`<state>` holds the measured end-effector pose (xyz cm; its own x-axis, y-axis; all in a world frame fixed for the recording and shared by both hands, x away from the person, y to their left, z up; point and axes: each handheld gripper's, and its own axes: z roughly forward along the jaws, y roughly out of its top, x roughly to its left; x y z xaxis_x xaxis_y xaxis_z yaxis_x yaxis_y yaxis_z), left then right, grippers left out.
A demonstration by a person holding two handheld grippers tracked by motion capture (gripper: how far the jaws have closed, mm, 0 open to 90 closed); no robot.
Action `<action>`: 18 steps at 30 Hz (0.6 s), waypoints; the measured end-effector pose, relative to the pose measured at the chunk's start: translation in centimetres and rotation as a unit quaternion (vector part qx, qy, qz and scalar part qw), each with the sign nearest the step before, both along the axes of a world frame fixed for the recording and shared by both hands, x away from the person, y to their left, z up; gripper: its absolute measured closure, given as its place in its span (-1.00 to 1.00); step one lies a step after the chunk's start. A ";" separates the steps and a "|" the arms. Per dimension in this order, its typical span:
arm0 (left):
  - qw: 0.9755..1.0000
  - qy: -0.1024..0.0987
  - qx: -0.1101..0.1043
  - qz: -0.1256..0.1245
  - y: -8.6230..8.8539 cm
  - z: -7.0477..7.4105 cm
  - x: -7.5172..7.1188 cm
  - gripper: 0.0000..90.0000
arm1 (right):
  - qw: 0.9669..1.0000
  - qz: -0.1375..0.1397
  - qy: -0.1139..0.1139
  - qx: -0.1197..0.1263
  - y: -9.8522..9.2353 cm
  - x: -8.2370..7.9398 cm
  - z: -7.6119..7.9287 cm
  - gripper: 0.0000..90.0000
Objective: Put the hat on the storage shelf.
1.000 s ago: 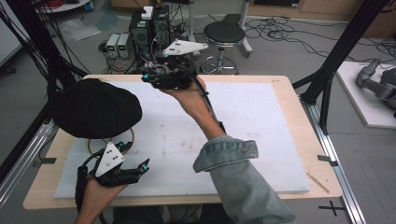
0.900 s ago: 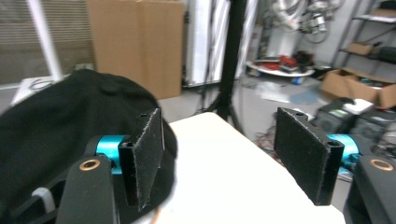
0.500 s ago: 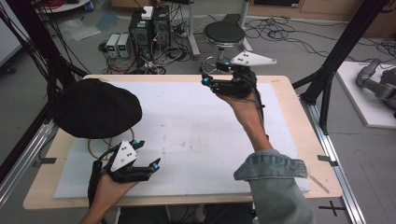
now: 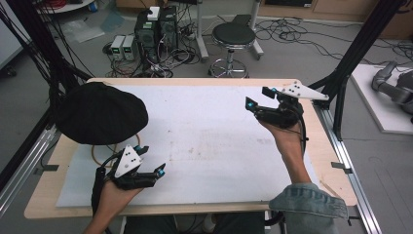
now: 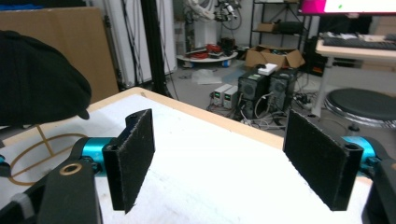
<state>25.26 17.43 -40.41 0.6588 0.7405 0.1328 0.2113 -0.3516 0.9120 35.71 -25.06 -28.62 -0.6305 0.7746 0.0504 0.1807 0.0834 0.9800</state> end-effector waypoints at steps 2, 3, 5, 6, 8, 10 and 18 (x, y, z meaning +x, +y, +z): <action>1.000 0.002 0.000 0.002 0.1 -0.1 0.1 -0.51 | 1.000 -0.008 0.003 0.003 -0.7 -0.3 -0.8 -0.46; 1.000 0.002 -0.005 0.004 0.1 -0.1 0.1 -0.51 | 1.000 -0.012 0.004 0.005 -1.0 -0.5 -1.2 -0.47; 1.000 0.003 -0.003 0.004 0.2 -0.2 0.1 -0.52 | 1.000 -0.019 0.008 0.009 -1.7 -0.7 -1.9 -0.49; 1.000 0.003 -0.003 0.005 0.2 -0.2 0.1 -0.51 | 1.000 -0.026 0.014 0.010 -1.9 -0.9 -2.3 -0.49; 1.000 0.003 -0.003 0.007 0.2 -0.2 0.2 -0.51 | 0.999 -0.027 0.020 0.015 -2.4 -1.0 -3.1 -0.51; 1.000 0.003 -0.003 0.007 0.3 -0.2 0.2 -0.52 | 0.999 -0.031 0.020 0.019 -2.9 -1.3 -4.0 -0.52; 1.000 0.007 -0.001 0.008 0.3 -0.4 0.3 -0.51 | 0.997 -0.060 0.039 0.019 -4.3 -2.0 -6.8 -0.72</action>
<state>25.56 17.74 -40.82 0.6491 0.7509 0.1214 0.2295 -0.3455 0.9099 33.67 -29.40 -35.38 -0.5261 0.8409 0.1272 0.2634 0.0189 0.9645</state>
